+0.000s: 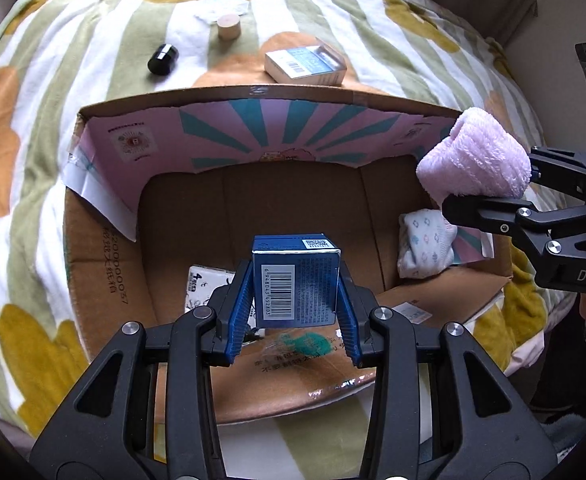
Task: Organize objects
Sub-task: 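Carry both items into the cardboard box and open both tools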
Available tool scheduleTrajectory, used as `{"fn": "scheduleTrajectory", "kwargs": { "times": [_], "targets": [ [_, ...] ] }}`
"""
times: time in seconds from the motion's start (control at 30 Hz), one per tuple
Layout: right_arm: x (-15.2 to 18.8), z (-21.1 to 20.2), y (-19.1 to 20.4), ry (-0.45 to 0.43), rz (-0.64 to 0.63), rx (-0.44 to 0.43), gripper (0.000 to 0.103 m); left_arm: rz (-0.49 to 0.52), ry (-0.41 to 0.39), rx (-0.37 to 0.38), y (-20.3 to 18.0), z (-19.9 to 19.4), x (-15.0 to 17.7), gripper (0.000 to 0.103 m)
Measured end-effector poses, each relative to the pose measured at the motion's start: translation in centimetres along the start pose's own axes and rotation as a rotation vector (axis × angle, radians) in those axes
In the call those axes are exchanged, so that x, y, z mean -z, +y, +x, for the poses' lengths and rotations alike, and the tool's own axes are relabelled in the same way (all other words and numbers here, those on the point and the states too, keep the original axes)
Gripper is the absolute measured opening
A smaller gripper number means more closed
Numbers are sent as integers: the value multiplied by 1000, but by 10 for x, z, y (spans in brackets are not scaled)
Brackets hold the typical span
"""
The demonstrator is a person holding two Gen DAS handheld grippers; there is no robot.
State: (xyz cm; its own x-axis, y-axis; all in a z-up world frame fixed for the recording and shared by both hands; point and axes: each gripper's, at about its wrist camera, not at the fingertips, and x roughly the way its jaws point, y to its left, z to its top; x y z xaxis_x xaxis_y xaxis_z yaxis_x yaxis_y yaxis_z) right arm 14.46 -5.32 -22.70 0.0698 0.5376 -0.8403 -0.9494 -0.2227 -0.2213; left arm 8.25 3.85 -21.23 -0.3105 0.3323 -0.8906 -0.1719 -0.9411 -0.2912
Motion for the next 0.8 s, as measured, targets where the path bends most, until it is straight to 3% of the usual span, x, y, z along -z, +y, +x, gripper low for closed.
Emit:
{"fn": "scheduleTrajectory", "kwargs": {
  "times": [0.4, 0.43, 0.47, 0.5, 0.53, 0.63, 0.8],
  "targets": [
    [0, 2, 2, -9, 18, -24, 49, 74, 17, -54, -10, 0, -14, 37],
    [-1, 3, 2, -4, 16, -29, 57, 86, 20, -65, -12, -1, -15, 42],
    [-1, 4, 3, 7, 13, -34, 69, 93, 25, -74, -14, -2, -15, 71],
    [0, 4, 2, 14, 17, -34, 74, 95, 31, -83, -14, -2, -16, 91],
    [1, 3, 0, 8, 21, -36, 82, 94, 20, -82, -13, -4, -15, 102],
    [6, 1, -6, 18, 16, -42, 100, 76, 17, -56, -7, -7, -12, 103],
    [16, -7, -19, 12, 63, -43, 101, 62, 5, -63, -1, -13, -8, 103]
  ]
}}
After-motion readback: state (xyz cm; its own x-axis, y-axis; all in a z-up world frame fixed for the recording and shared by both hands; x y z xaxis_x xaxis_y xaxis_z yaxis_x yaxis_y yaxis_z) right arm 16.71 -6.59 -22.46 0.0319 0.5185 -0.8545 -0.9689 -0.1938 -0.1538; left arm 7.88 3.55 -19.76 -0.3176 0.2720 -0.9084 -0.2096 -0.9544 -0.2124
